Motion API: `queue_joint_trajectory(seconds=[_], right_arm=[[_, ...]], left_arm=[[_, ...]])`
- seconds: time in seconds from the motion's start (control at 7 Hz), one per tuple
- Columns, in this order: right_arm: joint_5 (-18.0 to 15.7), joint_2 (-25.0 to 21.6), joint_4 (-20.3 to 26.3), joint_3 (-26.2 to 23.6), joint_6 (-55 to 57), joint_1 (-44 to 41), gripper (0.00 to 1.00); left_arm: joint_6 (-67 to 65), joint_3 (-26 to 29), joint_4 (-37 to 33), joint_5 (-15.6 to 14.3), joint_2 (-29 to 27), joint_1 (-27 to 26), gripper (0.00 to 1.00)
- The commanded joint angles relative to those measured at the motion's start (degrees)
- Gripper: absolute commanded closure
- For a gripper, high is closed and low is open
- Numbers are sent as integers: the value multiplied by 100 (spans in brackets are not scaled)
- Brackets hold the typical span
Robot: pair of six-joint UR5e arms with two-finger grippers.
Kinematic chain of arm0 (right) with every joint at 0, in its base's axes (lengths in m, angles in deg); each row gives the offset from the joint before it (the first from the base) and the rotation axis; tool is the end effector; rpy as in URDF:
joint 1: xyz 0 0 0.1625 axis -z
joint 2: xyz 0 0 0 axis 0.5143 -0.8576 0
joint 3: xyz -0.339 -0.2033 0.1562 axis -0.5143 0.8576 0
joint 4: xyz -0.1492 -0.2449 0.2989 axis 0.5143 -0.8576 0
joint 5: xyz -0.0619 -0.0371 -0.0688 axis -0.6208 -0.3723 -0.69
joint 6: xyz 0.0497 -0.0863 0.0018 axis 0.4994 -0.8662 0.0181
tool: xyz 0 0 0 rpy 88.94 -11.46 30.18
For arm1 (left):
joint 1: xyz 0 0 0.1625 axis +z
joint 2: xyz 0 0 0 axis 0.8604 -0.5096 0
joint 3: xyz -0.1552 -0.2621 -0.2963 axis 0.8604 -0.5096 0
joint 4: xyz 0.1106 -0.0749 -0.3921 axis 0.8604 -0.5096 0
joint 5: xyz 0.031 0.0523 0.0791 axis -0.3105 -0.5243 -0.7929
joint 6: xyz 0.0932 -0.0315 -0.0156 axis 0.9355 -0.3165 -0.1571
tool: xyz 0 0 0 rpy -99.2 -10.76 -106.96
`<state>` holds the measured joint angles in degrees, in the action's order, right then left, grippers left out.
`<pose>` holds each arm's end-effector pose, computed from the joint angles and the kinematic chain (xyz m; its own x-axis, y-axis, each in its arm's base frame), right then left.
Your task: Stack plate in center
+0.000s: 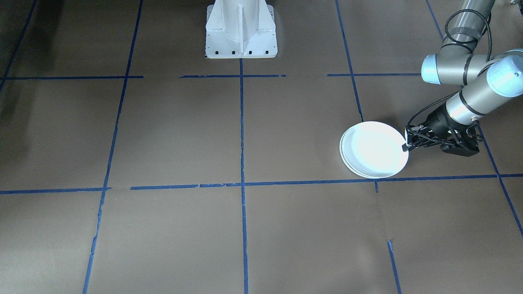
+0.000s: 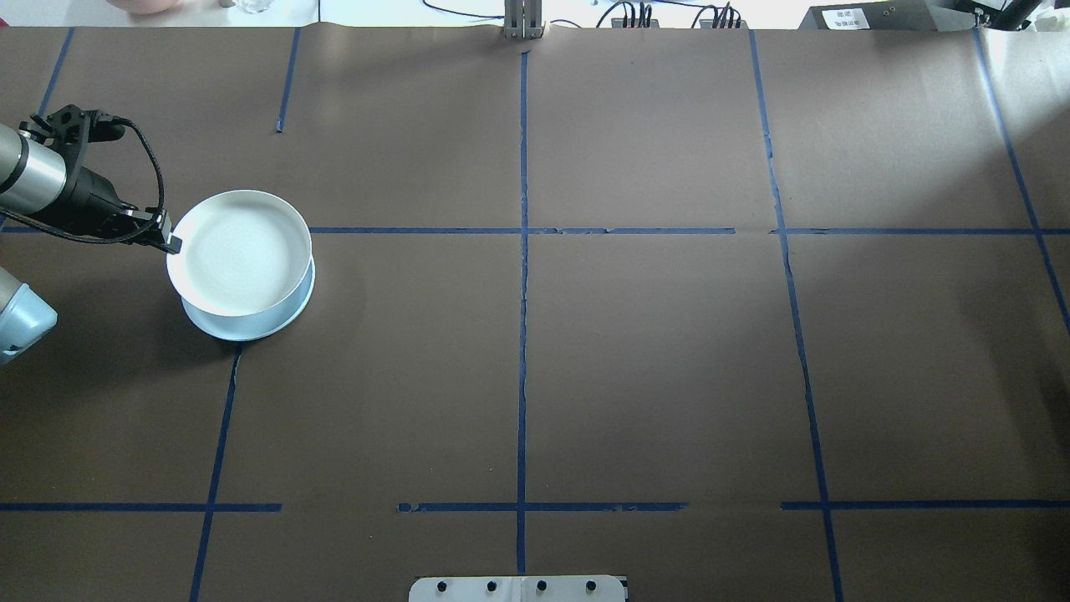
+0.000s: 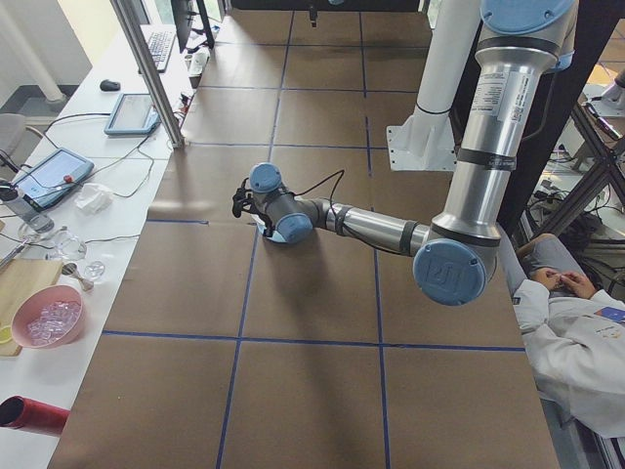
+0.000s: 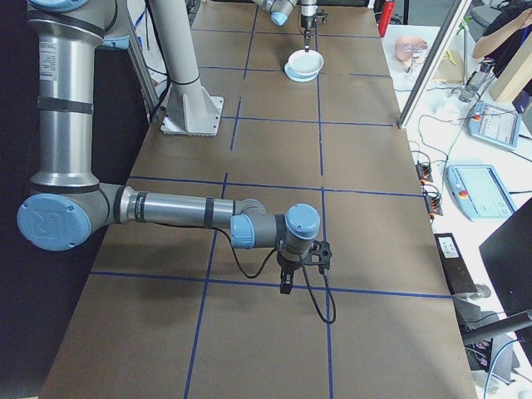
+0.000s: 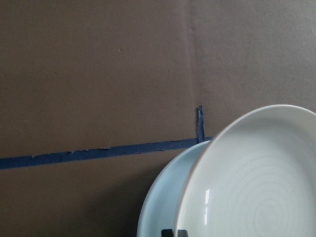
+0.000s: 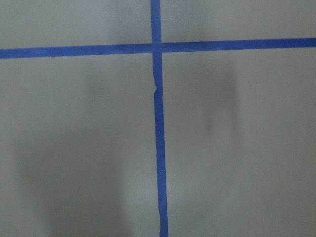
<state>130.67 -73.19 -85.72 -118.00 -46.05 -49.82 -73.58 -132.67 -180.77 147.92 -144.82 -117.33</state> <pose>-0.0080 -0.4634 0.6882 0.7447 0.0540 0.6652 0.0084 0.9959 -0.0903 0.2563 -0.5330 0.5003 0.5164 0.0998 -0.8505 0.0197 0.9915 0.1283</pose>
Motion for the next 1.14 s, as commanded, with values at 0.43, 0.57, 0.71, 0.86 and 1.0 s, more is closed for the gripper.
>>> queue_joint_trajectory(seconds=[0.43, 0.57, 0.71, 0.86, 1.0], right_arm=[[0, 0, 0, 0, 0, 0, 0], [0, 0, 0, 0, 0, 0, 0], [0, 0, -8, 0, 0, 0, 0], [0, 0, 0, 0, 0, 0, 0], [0, 0, 0, 0, 0, 0, 0]], left_arm=[[6, 43, 65, -17, -2, 40, 100], [6, 61, 65, -18, -2, 48, 100], [6, 70, 65, -9, 6, 48, 100], [15, 78, 65, -9, 6, 48, 100], [15, 87, 65, -9, 6, 48, 100]])
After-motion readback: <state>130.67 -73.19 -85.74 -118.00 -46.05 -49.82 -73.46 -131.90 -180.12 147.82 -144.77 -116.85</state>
